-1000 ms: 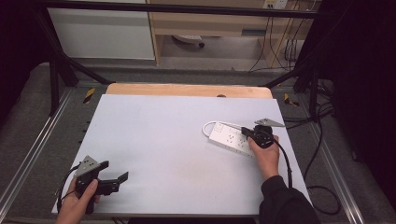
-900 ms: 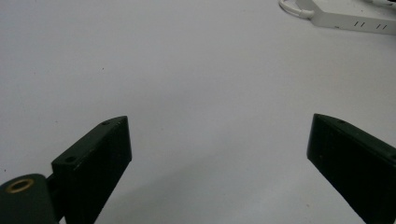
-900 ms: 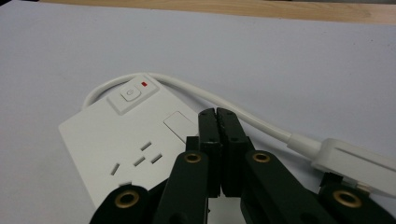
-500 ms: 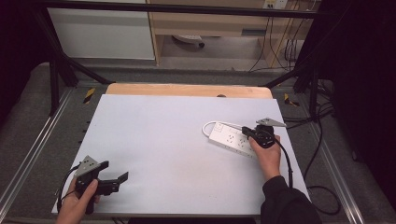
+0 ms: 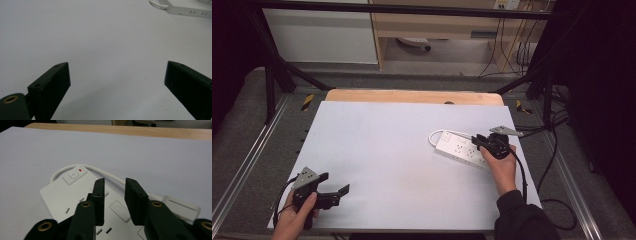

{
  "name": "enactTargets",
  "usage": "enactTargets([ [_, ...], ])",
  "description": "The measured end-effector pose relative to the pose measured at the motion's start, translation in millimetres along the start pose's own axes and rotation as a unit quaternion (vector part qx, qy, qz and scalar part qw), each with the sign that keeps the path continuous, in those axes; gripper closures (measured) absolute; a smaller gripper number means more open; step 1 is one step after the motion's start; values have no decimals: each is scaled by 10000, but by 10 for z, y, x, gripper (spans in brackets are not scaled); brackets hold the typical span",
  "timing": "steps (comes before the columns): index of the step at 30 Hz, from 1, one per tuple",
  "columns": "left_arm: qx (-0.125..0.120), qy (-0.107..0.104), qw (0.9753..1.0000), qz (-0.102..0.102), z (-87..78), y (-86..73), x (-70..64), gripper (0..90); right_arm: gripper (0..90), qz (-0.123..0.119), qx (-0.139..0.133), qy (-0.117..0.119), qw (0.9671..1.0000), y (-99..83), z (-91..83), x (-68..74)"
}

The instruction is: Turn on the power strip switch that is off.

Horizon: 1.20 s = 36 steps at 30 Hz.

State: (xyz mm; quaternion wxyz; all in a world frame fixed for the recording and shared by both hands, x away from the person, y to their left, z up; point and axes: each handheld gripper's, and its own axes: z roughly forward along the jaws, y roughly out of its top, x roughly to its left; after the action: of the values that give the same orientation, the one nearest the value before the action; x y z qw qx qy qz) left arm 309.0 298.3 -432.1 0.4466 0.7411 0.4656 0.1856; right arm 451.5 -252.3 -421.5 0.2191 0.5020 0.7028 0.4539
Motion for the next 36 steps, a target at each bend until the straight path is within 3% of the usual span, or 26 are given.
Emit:
enactTargets([
  [7, 0, 13, 10000, -3, -2, -3, 0, 65, 305, 158, 48, 110, 9998, 27, -133, 2],
  [15, -6, 43, 10000, -3, -8, -4, 3, 65, 99, -11, -180, 34, 9998, -17, -407, 43],
  [27, -23, 61, 10000, 10, -14, 1, 2, 65, 47, -93, -535, 91, 9985, -339, -847, 27],
  [36, -24, 66, 10000, 10, -8, 0, -3, 65, 61, -85, -322, -43, 9994, -600, -993, -44],
])
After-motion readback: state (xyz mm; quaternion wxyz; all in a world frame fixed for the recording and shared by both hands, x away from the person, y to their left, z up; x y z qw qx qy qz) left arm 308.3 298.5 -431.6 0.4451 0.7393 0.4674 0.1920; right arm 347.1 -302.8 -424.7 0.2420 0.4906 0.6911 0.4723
